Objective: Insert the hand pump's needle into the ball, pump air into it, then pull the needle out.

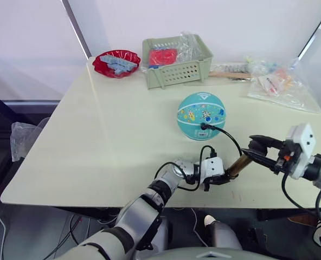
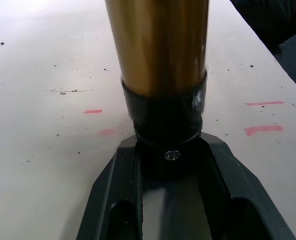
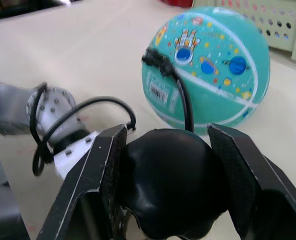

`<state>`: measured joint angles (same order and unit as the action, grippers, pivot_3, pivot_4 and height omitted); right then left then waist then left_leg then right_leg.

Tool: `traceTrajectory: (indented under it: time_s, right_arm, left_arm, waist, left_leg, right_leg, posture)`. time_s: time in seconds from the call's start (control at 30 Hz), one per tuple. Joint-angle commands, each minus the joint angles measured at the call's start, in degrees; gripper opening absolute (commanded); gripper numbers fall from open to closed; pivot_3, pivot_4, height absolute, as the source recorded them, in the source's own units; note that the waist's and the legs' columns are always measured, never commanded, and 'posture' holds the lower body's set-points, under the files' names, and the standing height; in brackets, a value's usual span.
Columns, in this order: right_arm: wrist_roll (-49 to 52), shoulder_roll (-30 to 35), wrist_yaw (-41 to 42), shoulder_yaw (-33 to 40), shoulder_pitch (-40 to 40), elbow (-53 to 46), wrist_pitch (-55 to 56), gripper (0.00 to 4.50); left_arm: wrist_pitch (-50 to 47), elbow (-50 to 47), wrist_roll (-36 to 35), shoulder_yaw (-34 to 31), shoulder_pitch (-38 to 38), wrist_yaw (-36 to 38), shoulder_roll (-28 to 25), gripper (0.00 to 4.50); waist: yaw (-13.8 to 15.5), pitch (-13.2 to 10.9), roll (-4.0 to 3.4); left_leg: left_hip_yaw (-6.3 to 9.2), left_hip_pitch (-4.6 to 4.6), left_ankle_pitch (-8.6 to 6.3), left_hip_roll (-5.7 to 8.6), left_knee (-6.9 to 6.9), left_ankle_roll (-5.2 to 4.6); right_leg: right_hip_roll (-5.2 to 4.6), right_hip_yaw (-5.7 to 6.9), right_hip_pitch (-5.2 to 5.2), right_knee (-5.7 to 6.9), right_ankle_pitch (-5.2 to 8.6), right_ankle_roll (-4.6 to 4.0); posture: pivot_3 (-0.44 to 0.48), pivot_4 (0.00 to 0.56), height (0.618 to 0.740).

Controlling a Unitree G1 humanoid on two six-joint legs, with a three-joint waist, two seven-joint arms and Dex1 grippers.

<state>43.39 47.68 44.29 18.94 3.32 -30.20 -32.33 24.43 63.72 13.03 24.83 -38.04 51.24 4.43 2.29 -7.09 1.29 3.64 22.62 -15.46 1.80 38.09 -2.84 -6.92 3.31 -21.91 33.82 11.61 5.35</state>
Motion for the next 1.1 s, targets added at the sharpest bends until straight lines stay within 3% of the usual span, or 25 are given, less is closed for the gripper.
traceTrajectory:
  time_s: [0.03, 0.3, 0.53, 0.83, 1.1]
  right_arm:
    - [4.3, 2.4, -0.7, 8.0, -4.0, -1.4, -0.8, 2.09]
    - [16.6, 10.9, -0.4, 18.7, -13.4, 2.2, -8.7, 2.09]
    - [21.4, 13.8, -0.5, 21.7, -15.0, 2.8, -13.1, 2.09]
    - [11.3, 8.9, 0.3, 12.8, -3.8, -2.9, -9.9, 2.09]
    - [-0.4, 1.3, -1.2, 2.5, 3.5, -1.7, -1.4, 2.09]
  left_arm:
    - [-5.2, 8.5, 5.9, 4.1, 4.7, 1.0, -3.7, 1.10]
    - [-5.2, 8.6, 5.9, 4.3, 4.7, 1.0, -3.7, 1.10]
    - [-5.1, 8.5, 6.0, 4.3, 4.9, 1.1, -3.8, 1.10]
    - [-5.1, 8.4, 6.0, 4.4, 5.0, 1.0, -3.7, 1.10]
    - [-5.1, 8.5, 6.0, 4.4, 4.9, 0.7, -3.7, 1.10]
  waist:
    - [0.0, 0.0, 0.02]
    - [0.1, -0.3, -0.19]
    - [0.1, -0.4, -0.13]
    - [-0.1, 0.0, 0.25]
    - [-0.1, 0.3, 0.34]
  left_leg:
    - [0.01, 0.00, 0.01, 0.00, 0.00, -0.01]
    - [0.03, 0.10, 0.01, 0.01, 0.11, -0.02]
    - [0.03, 0.14, 0.06, 0.02, 0.11, -0.11]
    - [0.07, 0.11, 0.04, -0.01, 0.10, -0.10]
    - [0.09, 0.02, -0.06, -0.07, 0.10, 0.08]
  right_leg:
    - [0.00, 0.01, 0.00, 0.00, 0.00, 0.00]
    - [-0.02, 0.06, -0.01, 0.00, 0.00, -0.01]
    - [-0.07, 0.06, -0.02, -0.01, 0.00, -0.01]
    - [-0.02, 0.09, 0.00, -0.02, 0.01, -0.01]
    - [0.05, 0.07, 0.03, 0.01, 0.02, -0.01]
  posture:
    - [0.000, 0.150, 0.737]
    - [0.000, 0.150, 0.737]
    - [0.000, 0.150, 0.737]
    - [0.000, 0.150, 0.737]
    - [0.000, 0.150, 0.737]
